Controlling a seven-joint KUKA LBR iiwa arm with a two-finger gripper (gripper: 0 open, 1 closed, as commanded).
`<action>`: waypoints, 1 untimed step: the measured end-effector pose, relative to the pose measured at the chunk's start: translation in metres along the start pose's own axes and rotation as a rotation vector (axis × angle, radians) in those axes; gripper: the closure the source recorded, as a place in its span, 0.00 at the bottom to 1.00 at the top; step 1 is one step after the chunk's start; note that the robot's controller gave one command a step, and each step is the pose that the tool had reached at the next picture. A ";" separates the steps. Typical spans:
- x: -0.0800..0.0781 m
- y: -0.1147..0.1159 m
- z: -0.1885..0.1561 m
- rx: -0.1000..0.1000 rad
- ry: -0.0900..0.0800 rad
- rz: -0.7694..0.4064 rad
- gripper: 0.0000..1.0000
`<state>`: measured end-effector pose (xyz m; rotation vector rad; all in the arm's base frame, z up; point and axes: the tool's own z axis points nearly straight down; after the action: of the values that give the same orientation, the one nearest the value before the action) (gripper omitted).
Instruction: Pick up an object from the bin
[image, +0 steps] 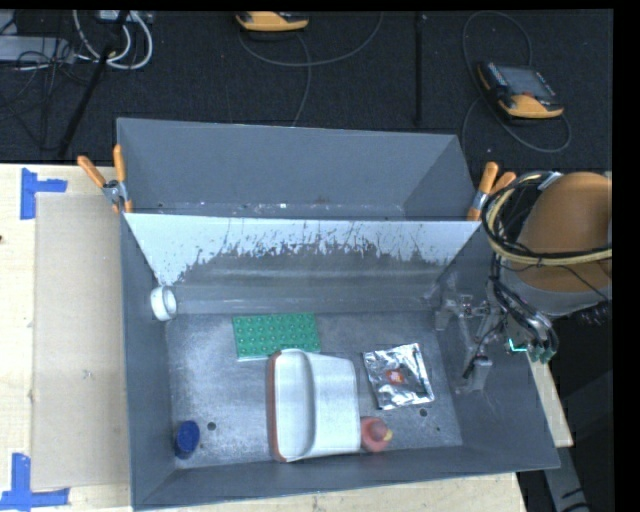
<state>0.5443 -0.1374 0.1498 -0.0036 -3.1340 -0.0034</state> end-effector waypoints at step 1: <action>0.027 0.061 0.085 -0.002 0.002 -0.018 0.00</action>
Offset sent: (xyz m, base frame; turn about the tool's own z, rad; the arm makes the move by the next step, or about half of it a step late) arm -0.0245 0.0575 -0.0798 -0.0138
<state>0.5170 -0.0759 0.0650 0.0241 -3.1318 -0.0072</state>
